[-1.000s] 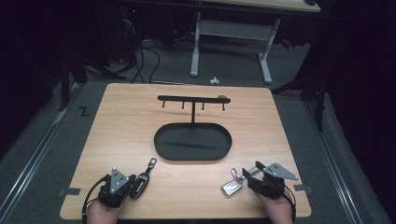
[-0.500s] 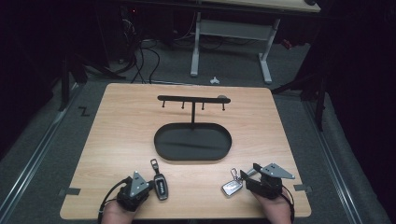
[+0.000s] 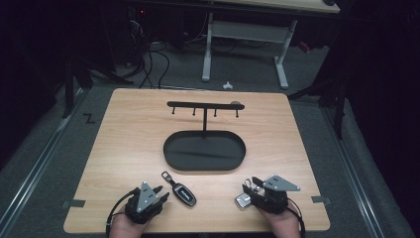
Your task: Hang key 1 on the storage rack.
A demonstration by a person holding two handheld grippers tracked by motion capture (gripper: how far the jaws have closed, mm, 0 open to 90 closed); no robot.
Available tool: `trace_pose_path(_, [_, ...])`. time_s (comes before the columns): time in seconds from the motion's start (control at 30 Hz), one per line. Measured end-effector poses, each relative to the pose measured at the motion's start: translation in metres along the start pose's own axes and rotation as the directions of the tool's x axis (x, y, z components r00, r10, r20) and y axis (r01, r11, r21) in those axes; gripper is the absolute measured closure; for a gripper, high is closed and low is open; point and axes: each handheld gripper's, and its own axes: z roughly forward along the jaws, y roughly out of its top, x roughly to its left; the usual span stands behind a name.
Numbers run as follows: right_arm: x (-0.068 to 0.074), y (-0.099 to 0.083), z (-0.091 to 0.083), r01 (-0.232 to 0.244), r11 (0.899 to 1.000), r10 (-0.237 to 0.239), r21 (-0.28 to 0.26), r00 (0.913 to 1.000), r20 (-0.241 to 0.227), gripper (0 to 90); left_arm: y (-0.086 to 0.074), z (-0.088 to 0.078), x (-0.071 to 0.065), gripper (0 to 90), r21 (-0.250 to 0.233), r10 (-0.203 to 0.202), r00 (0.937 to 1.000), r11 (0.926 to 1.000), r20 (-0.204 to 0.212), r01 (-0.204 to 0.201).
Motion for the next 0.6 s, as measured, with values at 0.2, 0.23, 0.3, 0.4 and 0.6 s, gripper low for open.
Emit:
trace_pose_path(0.2, [0.033,0.009,0.011,0.052,0.998,-0.054,-0.026,0.9953,-0.081,69.1,-0.004,-0.010,0.013,44.7,-0.031,-0.043,0.9978,0.9986,-0.051,0.041])
trace_pose_path(0.23, [0.039,0.011,0.014,0.060,0.998,-0.062,-0.017,0.9933,-0.098,72.6,-0.005,-0.012,0.016,44.7,-0.043,-0.046,0.9971,0.9981,-0.060,0.044])
trace_pose_path(0.3, [0.054,0.018,0.022,0.103,0.995,-0.102,0.002,0.9874,-0.121,84.1,-0.007,-0.019,0.021,39.8,-0.062,-0.054,0.9957,0.9969,-0.075,0.050])
trace_pose_path(0.4, [0.061,0.025,0.026,0.129,0.992,-0.127,0.002,0.9834,-0.129,88.9,-0.008,-0.022,0.025,36.5,-0.065,-0.061,0.9948,0.9963,-0.082,0.056])
trace_pose_path(0.6, [0.076,0.039,0.044,0.146,0.989,-0.139,0.034,0.9775,-0.159,89.9,-0.012,-0.030,0.036,33.8,-0.090,-0.104,0.9879,0.9915,-0.115,0.094])
